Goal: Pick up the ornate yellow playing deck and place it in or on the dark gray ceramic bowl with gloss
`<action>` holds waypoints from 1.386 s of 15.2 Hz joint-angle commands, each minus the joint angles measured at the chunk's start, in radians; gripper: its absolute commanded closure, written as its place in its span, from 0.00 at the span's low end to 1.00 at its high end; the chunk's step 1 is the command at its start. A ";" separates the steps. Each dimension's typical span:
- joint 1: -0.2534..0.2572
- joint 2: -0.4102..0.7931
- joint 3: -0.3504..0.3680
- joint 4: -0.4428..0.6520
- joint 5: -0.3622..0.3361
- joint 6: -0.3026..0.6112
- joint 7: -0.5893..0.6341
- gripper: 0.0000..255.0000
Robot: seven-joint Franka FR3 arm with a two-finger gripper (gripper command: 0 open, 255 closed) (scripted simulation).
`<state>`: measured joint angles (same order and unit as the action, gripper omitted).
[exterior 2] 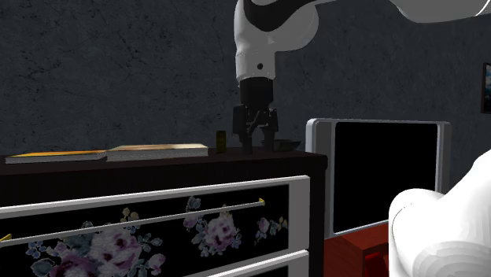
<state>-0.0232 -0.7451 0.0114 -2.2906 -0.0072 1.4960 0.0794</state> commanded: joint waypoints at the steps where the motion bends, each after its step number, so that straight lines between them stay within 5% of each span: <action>1: 0.000 0.000 0.000 0.000 0.000 0.000 0.000 0.00; 14: -0.055 -0.047 -0.181 -0.310 -0.089 0.923 -0.131 0.00; 18: -0.031 0.019 -0.269 -0.344 -0.079 1.229 -0.193 0.00; 21: 0.032 0.084 -0.363 -0.344 -0.050 1.453 -0.258 0.00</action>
<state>-0.0115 -0.6726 -0.3157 -2.6253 -0.0664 2.8636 -0.1512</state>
